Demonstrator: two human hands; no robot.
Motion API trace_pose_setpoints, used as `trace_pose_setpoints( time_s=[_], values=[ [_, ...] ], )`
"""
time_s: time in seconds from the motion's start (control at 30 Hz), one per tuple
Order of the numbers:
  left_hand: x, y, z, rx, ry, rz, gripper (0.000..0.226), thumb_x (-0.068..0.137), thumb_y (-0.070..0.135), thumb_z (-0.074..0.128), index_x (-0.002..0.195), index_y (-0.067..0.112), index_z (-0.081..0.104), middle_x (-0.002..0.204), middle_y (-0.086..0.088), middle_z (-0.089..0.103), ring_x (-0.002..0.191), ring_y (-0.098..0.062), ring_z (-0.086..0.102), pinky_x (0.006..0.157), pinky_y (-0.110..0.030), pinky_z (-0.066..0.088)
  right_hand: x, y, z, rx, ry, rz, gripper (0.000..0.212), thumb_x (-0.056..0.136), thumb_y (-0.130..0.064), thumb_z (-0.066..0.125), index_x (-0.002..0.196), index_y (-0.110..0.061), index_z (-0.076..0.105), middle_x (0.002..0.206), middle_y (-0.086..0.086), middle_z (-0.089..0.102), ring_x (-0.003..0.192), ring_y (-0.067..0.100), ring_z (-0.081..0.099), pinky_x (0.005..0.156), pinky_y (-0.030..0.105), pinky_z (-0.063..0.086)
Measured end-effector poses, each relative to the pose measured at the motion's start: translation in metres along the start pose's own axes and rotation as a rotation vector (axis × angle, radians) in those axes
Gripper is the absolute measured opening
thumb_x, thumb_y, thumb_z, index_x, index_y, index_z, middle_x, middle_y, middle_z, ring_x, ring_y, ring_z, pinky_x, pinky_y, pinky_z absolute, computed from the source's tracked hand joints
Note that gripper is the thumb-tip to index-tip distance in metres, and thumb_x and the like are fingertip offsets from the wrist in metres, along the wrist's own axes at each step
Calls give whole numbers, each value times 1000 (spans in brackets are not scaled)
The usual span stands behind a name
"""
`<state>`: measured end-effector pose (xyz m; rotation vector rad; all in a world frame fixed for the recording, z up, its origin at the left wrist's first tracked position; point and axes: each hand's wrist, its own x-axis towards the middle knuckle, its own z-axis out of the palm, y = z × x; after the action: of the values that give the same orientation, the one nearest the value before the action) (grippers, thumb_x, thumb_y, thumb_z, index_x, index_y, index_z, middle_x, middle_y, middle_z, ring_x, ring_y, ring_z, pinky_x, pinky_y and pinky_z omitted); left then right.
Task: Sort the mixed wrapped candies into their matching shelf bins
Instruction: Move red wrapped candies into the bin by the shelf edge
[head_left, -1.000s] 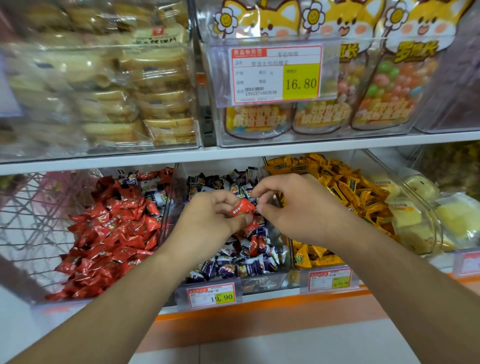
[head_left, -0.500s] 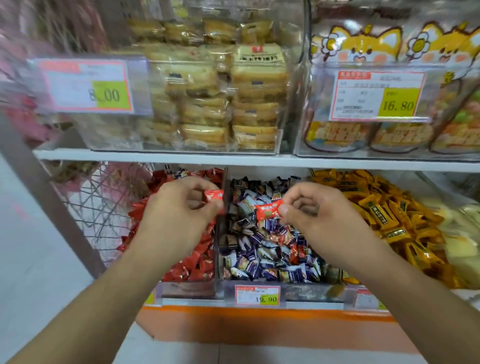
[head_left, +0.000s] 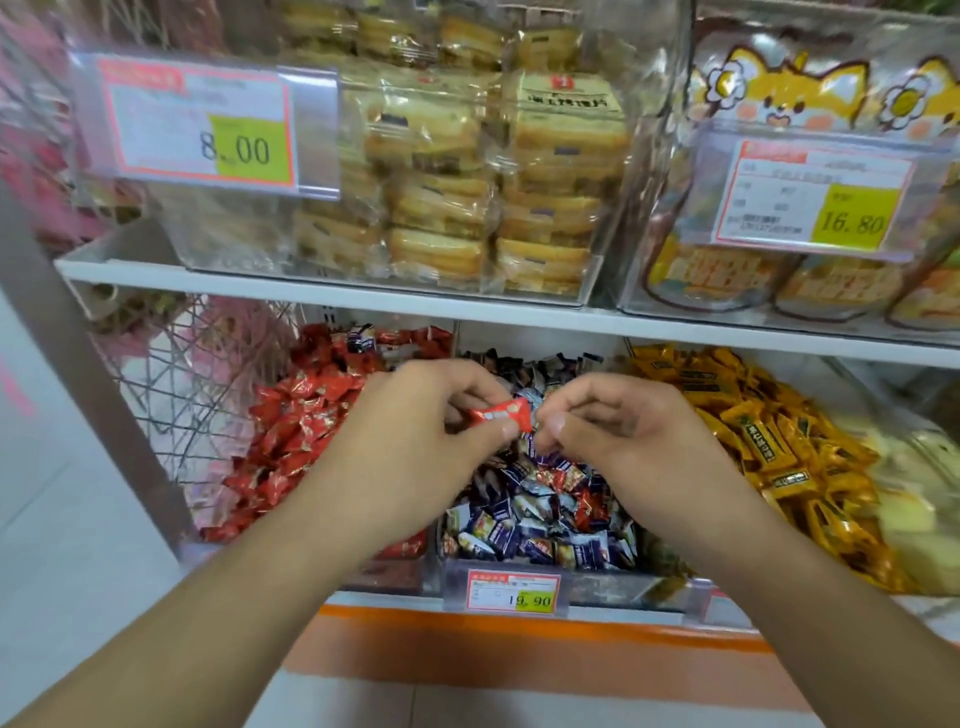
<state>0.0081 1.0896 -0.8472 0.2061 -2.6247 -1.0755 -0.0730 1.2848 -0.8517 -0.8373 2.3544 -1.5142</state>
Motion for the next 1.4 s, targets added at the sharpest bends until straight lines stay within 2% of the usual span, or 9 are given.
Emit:
trace_pose_setpoints(
  time_s=[0.1, 0.27, 0.47, 0.63, 0.73, 0.8, 0.97, 1.23, 1.4],
  values=[
    [6, -10, -20, 81, 182, -90, 10, 88, 41, 75, 97, 37, 75, 84, 22, 71, 83, 4, 65, 84, -26, 56, 1, 5, -13, -79, 57, -4, 12, 97, -15, 70, 91, -24, 75, 89, -7, 76, 92, 8, 71, 91, 31, 57],
    [4, -19, -29, 410, 194, -139, 42, 93, 41, 66, 129, 21, 65, 122, -9, 67, 112, -30, 62, 90, -34, 48, 5, 22, -35, -252, 154, 12, 16, 97, -18, 72, 91, -33, 74, 90, -9, 73, 90, 6, 68, 86, 32, 58],
    [1, 4, 10, 303, 19, 135, 31, 93, 30, 69, 123, 37, 66, 118, 22, 57, 107, 1, 53, 94, -12, 34, -1, 22, -54, -490, 131, -20, 16, 100, -17, 66, 101, -30, 74, 100, -23, 67, 89, -19, 57, 69, 2, 43],
    [11, 11, 65, 274, -243, 180, 29, 97, 30, 69, 124, 37, 64, 106, 20, 57, 88, 7, 55, 76, -8, 42, -7, 19, -72, -665, -25, 117, 19, 100, -22, 69, 109, -39, 70, 106, -17, 69, 46, 7, 57, 43, 15, 46],
    [29, 10, 98, 339, -357, 156, 23, 94, 30, 72, 116, 32, 66, 107, 6, 65, 93, -14, 65, 81, -36, 58, -8, 19, -77, -697, -74, 174, 19, 101, -28, 68, 114, -42, 69, 140, -16, 61, 55, -6, 46, 44, 5, 38],
    [41, 8, 116, 402, -419, 143, 25, 90, 29, 74, 114, 29, 66, 105, 0, 68, 91, -23, 68, 79, -42, 60, -8, 19, -78, -666, -79, 191, 18, 102, -29, 66, 113, -42, 69, 149, -14, 55, 65, -2, 57, 45, 9, 41],
    [60, 6, 142, 488, -510, 164, 27, 86, 31, 74, 112, 35, 69, 95, 1, 71, 84, -23, 68, 70, -33, 58, -6, 23, -80, -601, -81, 224, 19, 102, -27, 65, 112, -43, 68, 155, -10, 50, 106, 14, 65, 61, 19, 50],
    [69, 3, 155, 504, -560, 218, 40, 84, 41, 80, 123, 35, 70, 116, 5, 68, 107, -18, 61, 95, -30, 53, -4, 29, -80, -567, -72, 197, 18, 101, -22, 67, 108, -38, 70, 147, -9, 56, 113, 15, 62, 70, 20, 51],
    [67, 0, 150, 456, -536, 193, 30, 80, 35, 83, 106, 31, 69, 105, 4, 66, 97, -19, 63, 86, -33, 56, -7, 29, -78, -553, -61, 187, 19, 101, -21, 66, 107, -38, 70, 143, -11, 58, 106, 17, 67, 82, 32, 61]
  ],
)
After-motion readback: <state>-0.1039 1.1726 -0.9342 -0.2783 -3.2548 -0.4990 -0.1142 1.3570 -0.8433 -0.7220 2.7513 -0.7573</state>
